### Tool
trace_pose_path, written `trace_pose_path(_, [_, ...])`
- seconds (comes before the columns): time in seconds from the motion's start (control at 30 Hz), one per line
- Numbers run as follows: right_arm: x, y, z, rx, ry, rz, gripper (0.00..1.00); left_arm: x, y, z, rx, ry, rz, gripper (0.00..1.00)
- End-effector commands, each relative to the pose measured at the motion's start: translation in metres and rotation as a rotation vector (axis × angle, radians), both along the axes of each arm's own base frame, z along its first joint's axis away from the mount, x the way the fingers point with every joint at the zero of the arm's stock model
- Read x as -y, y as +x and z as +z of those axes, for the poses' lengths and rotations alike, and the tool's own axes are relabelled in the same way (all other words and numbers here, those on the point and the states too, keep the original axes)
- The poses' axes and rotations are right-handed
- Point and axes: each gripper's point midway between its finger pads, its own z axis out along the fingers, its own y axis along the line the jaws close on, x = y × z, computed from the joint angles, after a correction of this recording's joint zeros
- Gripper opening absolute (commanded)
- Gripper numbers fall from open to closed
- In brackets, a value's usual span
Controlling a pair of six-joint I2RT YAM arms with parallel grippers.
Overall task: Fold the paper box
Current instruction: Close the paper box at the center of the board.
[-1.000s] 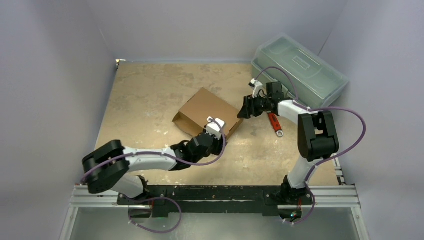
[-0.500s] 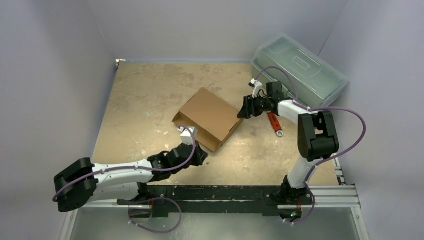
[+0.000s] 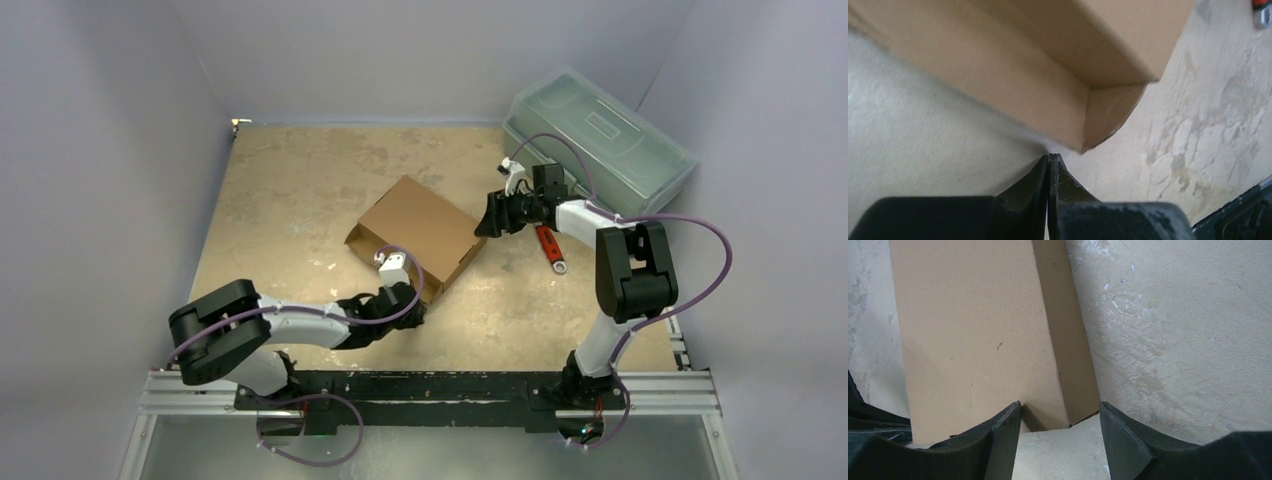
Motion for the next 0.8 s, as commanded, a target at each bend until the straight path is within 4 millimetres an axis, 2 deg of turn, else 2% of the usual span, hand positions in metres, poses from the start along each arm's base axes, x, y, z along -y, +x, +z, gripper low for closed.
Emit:
trace_pose_path(0.0, [0.005, -0.011, -0.021, -0.062, -0.057, 0.010, 0.61, 0.027, 0.046, 0.041, 0.139, -0.037, 0.055, 0.00])
trace_pose_path(0.1, [0.004, -0.013, -0.021, -0.068, -0.054, 0.015, 0.61, 0.039, 0.075, 0.052, 0.167, -0.021, 0.057, 0.00])
trace_pose_path(0.2, [0.004, -0.014, -0.022, -0.069, -0.055, 0.017, 0.61, 0.055, 0.102, 0.075, 0.197, -0.056, 0.051, 0.00])
trace_pose_path(0.33, [0.004, -0.014, -0.023, -0.071, -0.060, 0.016, 0.60, 0.073, 0.116, 0.099, 0.226, -0.087, 0.017, 0.00])
trace_pose_path(0.47, [0.006, -0.013, -0.023, -0.065, -0.066, 0.013, 0.60, 0.077, 0.111, 0.101, 0.214, -0.070, -0.041, 0.00])
trace_pose_path(0.6, [0.007, -0.012, -0.024, -0.062, -0.075, 0.011, 0.61, 0.064, 0.088, 0.092, 0.214, -0.008, -0.164, 0.02])
trace_pose_path(0.67, [0.007, -0.012, -0.025, -0.064, -0.076, 0.012, 0.61, 0.049, 0.076, 0.086, 0.223, 0.039, -0.209, 0.09])
trace_pose_path(0.77, [0.007, -0.012, -0.026, -0.065, -0.078, 0.013, 0.61, 0.013, 0.066, 0.075, 0.225, 0.108, -0.182, 0.22])
